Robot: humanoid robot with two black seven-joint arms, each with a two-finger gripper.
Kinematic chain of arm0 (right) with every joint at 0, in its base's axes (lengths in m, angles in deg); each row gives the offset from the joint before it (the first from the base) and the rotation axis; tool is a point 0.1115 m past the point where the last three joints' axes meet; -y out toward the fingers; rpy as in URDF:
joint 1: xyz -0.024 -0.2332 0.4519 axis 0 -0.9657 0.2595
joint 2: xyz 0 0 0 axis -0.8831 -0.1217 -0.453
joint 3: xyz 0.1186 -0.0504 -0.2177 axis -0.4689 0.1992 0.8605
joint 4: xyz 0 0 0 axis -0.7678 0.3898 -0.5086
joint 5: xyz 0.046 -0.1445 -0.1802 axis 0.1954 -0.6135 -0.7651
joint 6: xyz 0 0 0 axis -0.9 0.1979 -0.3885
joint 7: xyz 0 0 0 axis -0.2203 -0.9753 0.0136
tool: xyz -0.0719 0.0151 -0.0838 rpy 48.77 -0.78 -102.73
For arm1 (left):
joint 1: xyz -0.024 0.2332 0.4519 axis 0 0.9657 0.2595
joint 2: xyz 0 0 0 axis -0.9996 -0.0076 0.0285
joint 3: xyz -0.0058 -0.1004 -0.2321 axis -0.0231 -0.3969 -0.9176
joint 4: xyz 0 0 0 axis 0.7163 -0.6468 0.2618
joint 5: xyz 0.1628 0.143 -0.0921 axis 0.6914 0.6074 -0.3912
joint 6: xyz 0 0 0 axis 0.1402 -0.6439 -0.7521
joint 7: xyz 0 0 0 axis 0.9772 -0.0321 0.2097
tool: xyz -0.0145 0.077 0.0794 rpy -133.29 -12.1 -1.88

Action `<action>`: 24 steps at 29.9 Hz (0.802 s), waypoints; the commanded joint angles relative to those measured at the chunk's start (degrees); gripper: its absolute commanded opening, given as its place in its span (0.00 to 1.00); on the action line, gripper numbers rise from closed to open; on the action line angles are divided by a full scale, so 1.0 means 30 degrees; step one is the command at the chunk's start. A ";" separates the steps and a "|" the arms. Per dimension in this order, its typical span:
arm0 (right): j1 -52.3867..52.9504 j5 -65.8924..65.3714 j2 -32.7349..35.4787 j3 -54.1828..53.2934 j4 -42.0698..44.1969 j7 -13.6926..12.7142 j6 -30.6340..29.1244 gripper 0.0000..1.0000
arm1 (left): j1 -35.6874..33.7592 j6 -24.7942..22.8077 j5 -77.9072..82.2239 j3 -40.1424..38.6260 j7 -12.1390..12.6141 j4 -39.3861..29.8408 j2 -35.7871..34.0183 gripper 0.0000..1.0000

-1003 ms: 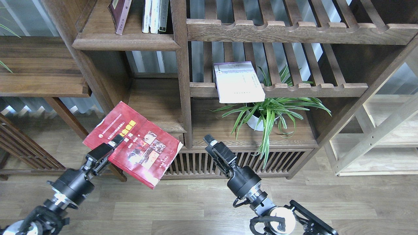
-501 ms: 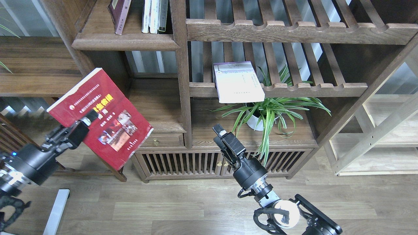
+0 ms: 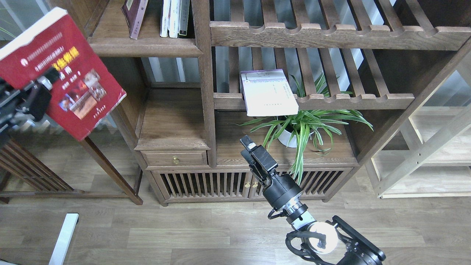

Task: Organize books on shelf
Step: 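Lift the red book with the left gripper up to the upper shelf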

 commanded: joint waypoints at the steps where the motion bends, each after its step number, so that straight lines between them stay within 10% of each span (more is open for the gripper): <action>1: -0.0005 0.0000 -0.0001 -0.0009 0.0009 -0.0001 0.0001 0.83 | -0.1980 0.0005 -0.0077 0.0035 -0.0001 0.0248 -0.0236 0.05; 24: -0.0006 0.0029 -0.0001 -0.0067 -0.0050 -0.0001 -0.0556 0.83 | -0.8135 0.0005 -0.0106 0.2202 -0.0001 0.3997 -0.1085 0.04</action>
